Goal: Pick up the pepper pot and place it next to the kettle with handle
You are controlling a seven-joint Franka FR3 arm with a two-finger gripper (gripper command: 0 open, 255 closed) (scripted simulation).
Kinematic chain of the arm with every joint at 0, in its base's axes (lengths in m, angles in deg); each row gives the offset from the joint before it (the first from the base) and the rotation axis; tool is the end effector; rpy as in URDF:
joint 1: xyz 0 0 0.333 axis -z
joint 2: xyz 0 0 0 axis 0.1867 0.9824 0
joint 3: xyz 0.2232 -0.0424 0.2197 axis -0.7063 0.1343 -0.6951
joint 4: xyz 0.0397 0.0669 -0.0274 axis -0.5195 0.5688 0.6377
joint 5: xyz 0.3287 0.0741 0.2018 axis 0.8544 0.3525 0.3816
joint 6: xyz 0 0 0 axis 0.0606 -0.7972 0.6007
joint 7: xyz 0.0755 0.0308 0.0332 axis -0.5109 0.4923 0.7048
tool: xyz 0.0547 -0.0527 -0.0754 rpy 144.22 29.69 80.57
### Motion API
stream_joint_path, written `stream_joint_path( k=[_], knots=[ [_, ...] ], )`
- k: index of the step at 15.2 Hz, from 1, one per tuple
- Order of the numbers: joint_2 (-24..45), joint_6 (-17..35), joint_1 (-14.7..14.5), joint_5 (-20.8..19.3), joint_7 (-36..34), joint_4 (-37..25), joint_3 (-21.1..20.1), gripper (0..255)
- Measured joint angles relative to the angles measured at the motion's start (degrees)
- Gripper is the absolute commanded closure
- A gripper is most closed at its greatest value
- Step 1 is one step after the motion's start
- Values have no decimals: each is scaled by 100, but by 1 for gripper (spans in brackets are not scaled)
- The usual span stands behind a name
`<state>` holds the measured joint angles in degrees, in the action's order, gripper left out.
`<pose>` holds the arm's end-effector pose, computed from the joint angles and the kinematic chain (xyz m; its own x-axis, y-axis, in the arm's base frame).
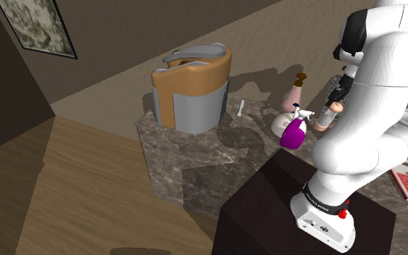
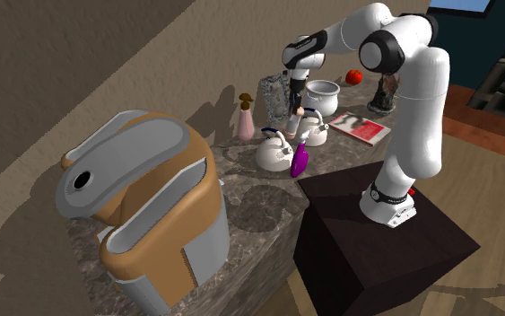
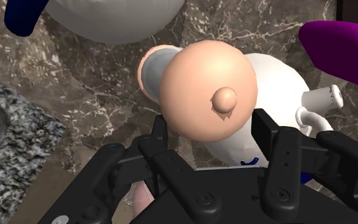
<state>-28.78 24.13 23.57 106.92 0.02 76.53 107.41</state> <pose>0.1515 -0.5654 0.3577 0.9678 -0.2383 0.0816 -0.2203 -0.9577 -0.1849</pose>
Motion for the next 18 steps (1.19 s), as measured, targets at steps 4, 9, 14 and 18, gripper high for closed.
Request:
stream_joint_path(
  k=[4,9,14,18],
  knots=[
    [174,227,55,166,136,121,-73,255],
    [314,362,107,293,233,165,-133,255],
    [321,366,110,299,237,163,-136,0],
    [321,366,110,300,237,163,-136,0]
  ],
)
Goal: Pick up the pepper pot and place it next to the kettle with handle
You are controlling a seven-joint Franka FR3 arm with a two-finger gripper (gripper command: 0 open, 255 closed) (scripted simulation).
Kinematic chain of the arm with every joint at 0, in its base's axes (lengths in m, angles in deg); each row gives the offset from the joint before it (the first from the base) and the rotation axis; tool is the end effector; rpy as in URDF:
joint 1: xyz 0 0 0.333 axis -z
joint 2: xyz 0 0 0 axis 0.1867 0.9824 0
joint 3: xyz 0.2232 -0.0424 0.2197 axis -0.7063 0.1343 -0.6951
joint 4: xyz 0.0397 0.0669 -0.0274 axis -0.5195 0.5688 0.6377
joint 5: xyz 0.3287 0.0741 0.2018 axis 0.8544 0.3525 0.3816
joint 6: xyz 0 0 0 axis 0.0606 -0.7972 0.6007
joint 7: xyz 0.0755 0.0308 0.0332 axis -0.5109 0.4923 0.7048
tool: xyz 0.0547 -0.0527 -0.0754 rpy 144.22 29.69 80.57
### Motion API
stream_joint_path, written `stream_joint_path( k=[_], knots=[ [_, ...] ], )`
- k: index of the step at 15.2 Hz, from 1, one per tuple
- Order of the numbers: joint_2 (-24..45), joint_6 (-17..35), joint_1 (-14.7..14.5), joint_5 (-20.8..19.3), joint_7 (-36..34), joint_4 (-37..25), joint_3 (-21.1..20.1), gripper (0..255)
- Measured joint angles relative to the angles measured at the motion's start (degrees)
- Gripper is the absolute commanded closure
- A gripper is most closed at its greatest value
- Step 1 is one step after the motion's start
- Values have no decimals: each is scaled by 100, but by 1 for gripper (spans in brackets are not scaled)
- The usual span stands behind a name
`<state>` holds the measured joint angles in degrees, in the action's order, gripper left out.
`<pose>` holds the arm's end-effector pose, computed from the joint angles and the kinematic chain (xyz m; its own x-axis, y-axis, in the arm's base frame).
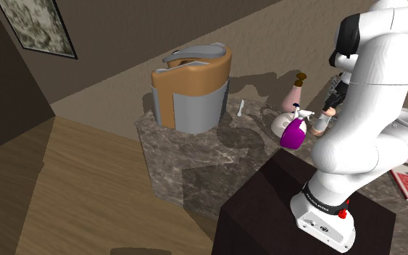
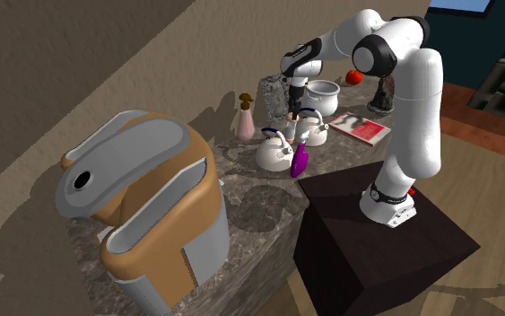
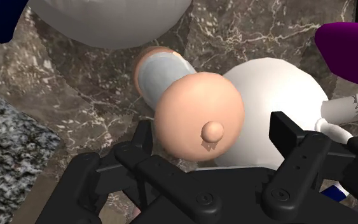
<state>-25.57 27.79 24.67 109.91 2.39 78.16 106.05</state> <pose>0.1516 -0.5659 0.3225 0.9677 -0.2383 0.0819 -0.2203 -0.9579 -0.1843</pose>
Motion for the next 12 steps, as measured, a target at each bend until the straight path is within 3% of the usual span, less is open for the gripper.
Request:
stream_joint_path(
  k=[6,12],
  knots=[
    [-240,-530,-7,-277,-175,-382,149,0],
    [-286,-595,-17,-323,-204,-411,170,0]
  ],
)
